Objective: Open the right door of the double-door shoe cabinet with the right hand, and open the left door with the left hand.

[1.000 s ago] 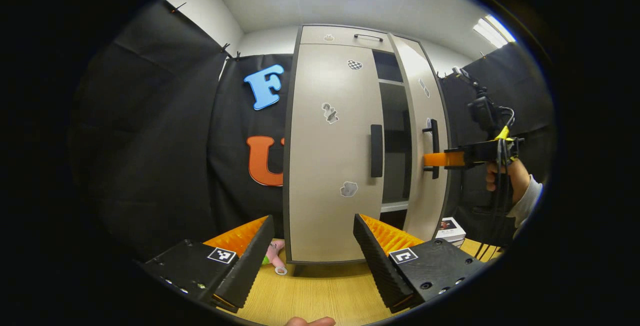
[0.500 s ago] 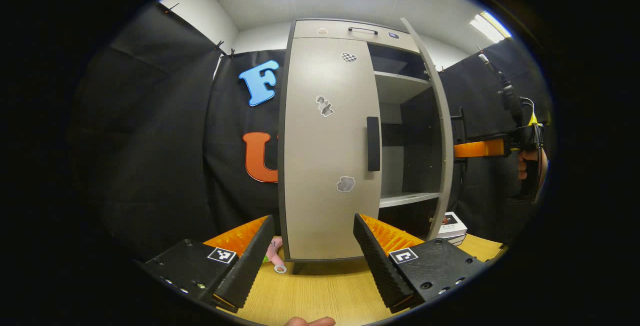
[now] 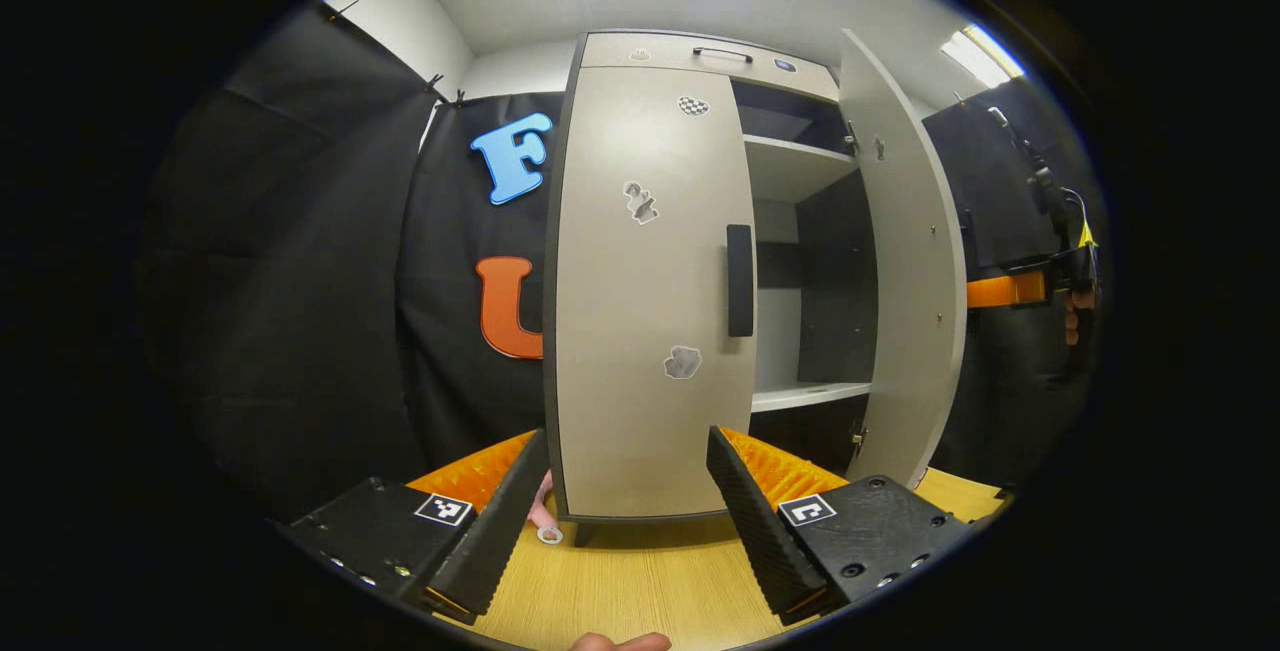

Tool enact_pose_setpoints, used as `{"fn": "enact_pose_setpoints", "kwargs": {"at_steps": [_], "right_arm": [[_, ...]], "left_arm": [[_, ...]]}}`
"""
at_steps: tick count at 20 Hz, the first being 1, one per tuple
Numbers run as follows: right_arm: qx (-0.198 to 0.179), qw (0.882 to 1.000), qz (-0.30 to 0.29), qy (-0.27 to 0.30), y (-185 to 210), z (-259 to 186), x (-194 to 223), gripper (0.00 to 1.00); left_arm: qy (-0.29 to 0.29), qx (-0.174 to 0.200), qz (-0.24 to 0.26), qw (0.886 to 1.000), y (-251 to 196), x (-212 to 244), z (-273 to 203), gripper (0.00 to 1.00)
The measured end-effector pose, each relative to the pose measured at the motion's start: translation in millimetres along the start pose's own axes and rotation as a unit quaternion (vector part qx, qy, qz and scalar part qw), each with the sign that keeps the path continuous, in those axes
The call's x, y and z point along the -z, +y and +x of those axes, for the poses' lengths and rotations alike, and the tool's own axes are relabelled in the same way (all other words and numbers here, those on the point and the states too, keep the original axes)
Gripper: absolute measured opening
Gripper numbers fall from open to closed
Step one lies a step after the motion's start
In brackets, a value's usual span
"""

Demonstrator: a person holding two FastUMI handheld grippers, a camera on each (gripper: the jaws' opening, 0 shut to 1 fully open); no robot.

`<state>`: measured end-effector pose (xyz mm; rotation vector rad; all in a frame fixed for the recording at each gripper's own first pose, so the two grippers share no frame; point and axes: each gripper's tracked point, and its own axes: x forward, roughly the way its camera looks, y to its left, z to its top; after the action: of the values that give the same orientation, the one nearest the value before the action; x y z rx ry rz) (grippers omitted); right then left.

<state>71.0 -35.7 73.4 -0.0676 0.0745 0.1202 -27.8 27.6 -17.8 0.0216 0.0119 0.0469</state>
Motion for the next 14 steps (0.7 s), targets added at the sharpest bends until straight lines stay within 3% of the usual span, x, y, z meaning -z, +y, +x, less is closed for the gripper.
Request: {"fn": "enact_pose_setpoints", "kwargs": {"at_steps": [6,10,14], "right_arm": [[0.04,0.999,0.005,-0.002,-27.9,-3.3,1.1,0.14],[0.094,0.996,-0.002,-0.005,-64.0,-4.6,2.8,0.08],[0.073,0.997,0.036,-0.011,-80.9,-10.9,16.1,0.04]], "left_arm": [[0.003,-0.003,-0.004,1.0,-0.1,3.4,5.6,0.95],[-0.003,-0.004,-0.002,1.0,-4.4,0.0,9.7,0.95],[-0.003,-0.002,-0.002,1.0,-9.2,0.8,12.1,0.95]]}}
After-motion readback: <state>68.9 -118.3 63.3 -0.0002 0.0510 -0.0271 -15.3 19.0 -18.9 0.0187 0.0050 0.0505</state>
